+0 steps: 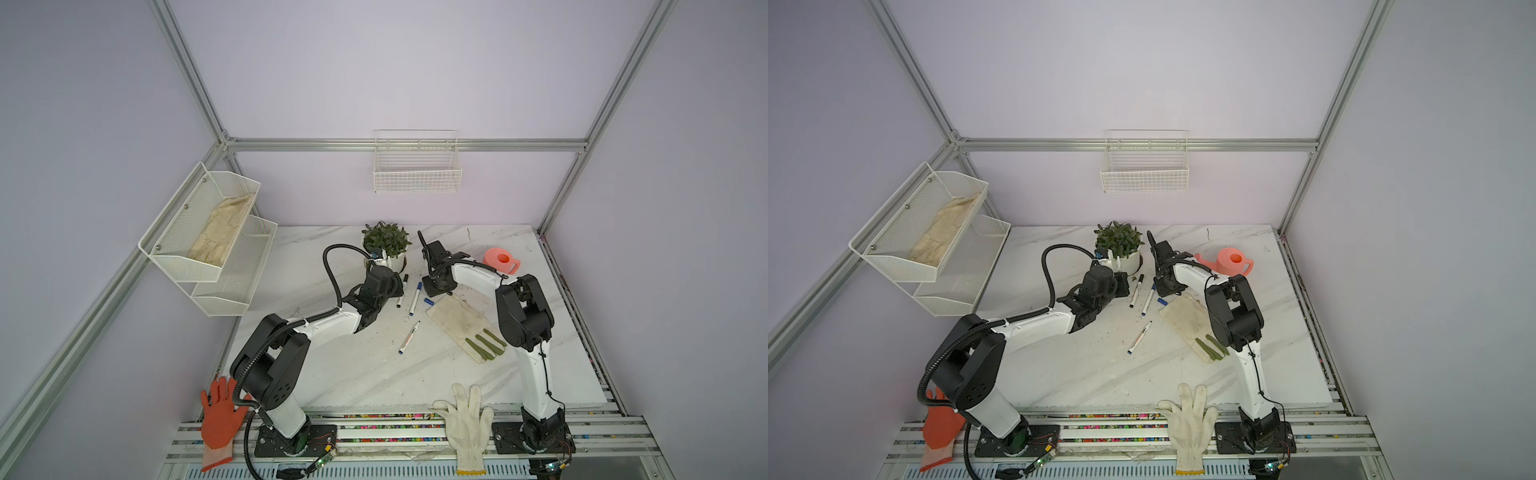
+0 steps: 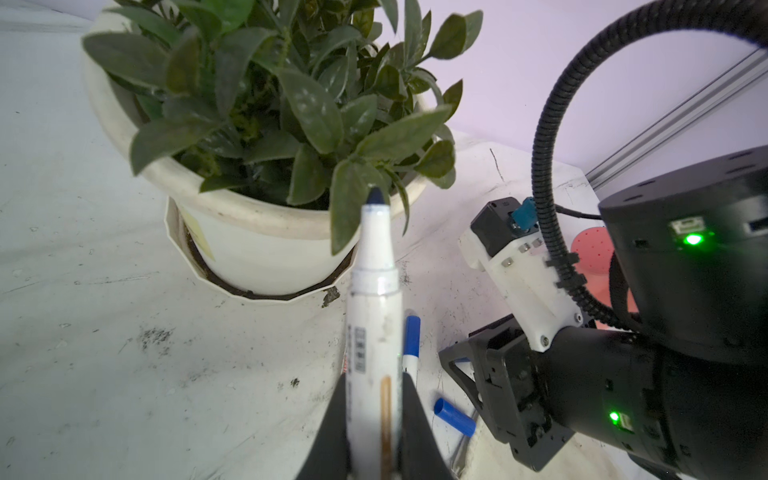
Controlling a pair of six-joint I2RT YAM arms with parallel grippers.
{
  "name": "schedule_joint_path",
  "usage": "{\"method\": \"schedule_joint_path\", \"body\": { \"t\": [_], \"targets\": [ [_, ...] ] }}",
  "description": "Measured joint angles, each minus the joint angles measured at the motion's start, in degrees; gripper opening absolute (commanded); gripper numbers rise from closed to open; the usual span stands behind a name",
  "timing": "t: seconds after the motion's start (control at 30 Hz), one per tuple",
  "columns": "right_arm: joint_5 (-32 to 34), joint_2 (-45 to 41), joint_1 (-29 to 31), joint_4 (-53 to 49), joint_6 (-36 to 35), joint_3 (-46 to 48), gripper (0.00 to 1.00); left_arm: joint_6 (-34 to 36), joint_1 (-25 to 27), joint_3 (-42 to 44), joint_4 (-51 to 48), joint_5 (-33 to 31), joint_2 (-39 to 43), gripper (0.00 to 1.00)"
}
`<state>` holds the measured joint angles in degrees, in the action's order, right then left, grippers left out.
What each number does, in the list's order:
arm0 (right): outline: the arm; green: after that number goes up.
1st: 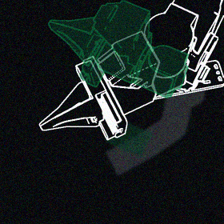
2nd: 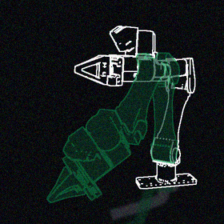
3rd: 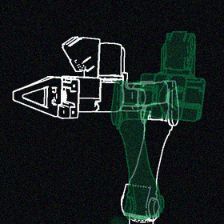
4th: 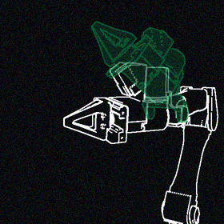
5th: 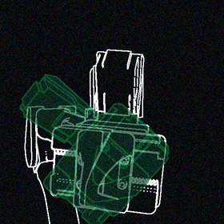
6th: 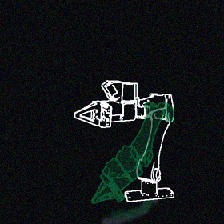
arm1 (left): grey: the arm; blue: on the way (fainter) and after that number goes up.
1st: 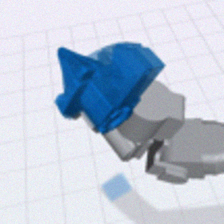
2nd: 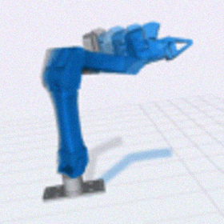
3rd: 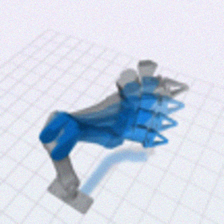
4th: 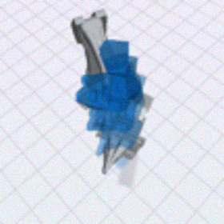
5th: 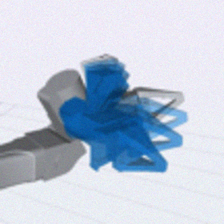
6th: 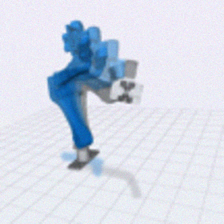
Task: Insert the pens into the pen caps
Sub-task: 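Grasp a loose blue cap with the right gripper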
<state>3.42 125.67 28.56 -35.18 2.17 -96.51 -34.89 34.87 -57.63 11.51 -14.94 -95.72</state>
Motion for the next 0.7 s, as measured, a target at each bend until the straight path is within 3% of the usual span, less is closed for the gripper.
{"method": "schedule_joint_path", "body": {
  "t": [0.23, 0.4, 0.7],
  "targets": [
    [-4.6, -1.5, -3.2, 2.6, 3.2, 2.6, 0.23, 0.0, 0.0, 0.0, 0.0, 0.9, 0.0, 0.0],
    [-10.0, -3.3, -7.1, 3.7, 6.6, 5.4, 0.23, 0.0, 0.0, 0.0, 0.0, 1.3, 0.0, 0.0],
    [-10.8, -6.1, -8.1, 5.4, 14.3, 9.9, 0.35, -0.4, 0.0, 0.0, 0.0, 1.8, 0.0, 0.0]
  ]
}}
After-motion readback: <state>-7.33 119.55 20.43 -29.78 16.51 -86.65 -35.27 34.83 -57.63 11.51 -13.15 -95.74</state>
